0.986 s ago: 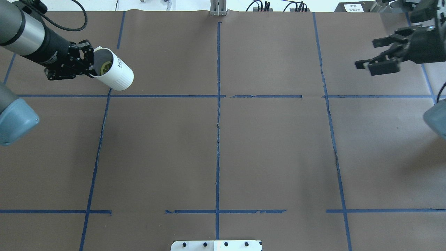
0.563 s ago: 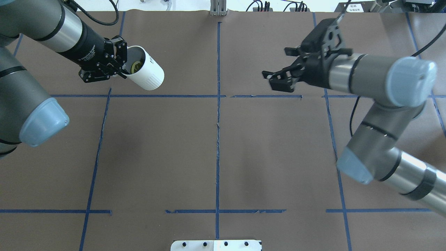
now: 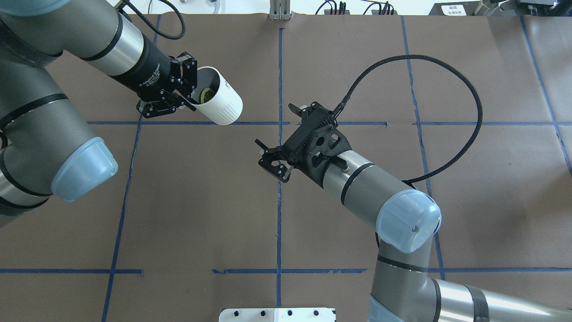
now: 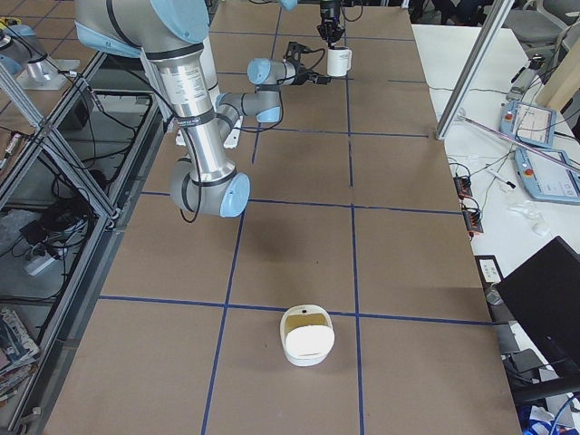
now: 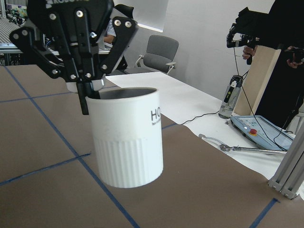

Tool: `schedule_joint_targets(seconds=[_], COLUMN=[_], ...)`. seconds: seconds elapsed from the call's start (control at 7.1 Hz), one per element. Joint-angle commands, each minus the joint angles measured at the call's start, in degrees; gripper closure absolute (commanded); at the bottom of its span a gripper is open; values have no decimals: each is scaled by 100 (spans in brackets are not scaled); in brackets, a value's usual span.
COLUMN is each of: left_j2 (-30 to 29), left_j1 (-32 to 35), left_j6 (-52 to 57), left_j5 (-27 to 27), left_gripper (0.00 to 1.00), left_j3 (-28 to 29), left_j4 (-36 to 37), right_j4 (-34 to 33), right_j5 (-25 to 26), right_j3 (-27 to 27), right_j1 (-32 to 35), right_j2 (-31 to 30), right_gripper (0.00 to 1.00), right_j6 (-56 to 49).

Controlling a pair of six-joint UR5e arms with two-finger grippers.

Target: Left arm hands cup to right arm to dump lemon

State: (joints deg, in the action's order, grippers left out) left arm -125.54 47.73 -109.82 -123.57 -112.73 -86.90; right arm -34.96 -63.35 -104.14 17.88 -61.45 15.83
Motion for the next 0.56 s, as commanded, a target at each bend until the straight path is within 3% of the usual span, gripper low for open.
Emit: schedule_joint_targets(seconds=[0.0, 0.42], left_j2=[-129, -129], left_j1=[-192, -430], left_j6=[-74, -74], left_j5=[0, 0], left_gripper=[100, 100], left_j3=[-12, -214], left_j4=[16, 16], right_j4=[-2, -2], right_j5=[411, 412], right_j3=[-9, -1], right_j1=[-354, -373], right_j2=[124, 142], right_gripper=[1, 1], right_j6=[-238, -238])
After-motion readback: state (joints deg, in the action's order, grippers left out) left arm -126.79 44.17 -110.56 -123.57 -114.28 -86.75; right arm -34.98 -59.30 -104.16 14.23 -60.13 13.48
